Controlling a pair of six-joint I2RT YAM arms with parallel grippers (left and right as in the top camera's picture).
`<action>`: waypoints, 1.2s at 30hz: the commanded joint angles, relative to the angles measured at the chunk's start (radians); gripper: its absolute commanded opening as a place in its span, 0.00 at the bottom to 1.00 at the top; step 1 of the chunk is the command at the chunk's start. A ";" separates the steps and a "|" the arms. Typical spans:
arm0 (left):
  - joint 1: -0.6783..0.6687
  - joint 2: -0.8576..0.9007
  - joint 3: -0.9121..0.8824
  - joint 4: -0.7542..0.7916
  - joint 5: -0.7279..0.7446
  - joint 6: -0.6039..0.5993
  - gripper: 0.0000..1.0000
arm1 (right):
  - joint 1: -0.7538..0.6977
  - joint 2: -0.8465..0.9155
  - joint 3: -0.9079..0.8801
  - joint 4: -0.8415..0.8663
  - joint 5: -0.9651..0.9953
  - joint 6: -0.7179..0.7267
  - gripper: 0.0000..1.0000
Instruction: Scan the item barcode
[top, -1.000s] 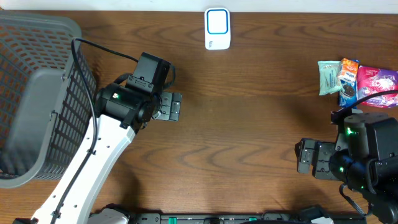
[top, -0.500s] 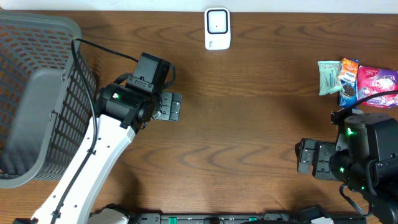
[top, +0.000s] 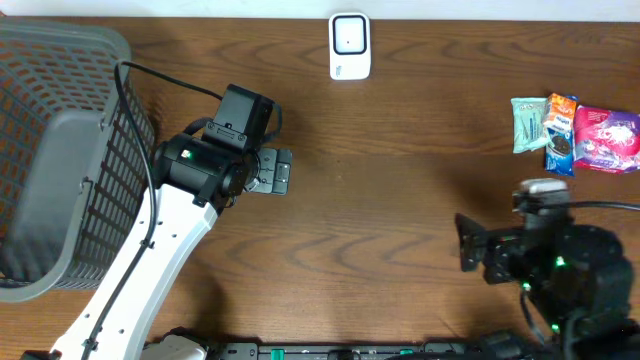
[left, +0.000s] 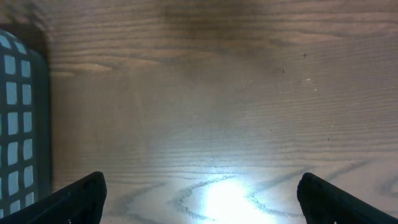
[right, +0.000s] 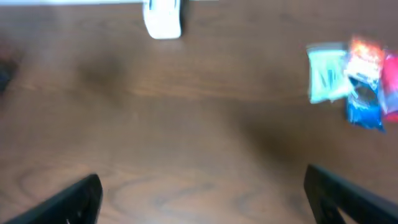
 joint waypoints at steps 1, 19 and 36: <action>0.000 0.003 -0.002 -0.003 -0.009 -0.013 0.98 | -0.039 -0.097 -0.198 0.165 -0.082 -0.170 0.99; 0.000 0.003 -0.002 -0.003 -0.009 -0.013 0.98 | -0.201 -0.504 -0.771 0.763 -0.183 -0.166 0.99; 0.000 0.003 -0.002 -0.003 -0.009 -0.013 0.98 | -0.239 -0.604 -0.990 0.924 -0.179 -0.158 0.99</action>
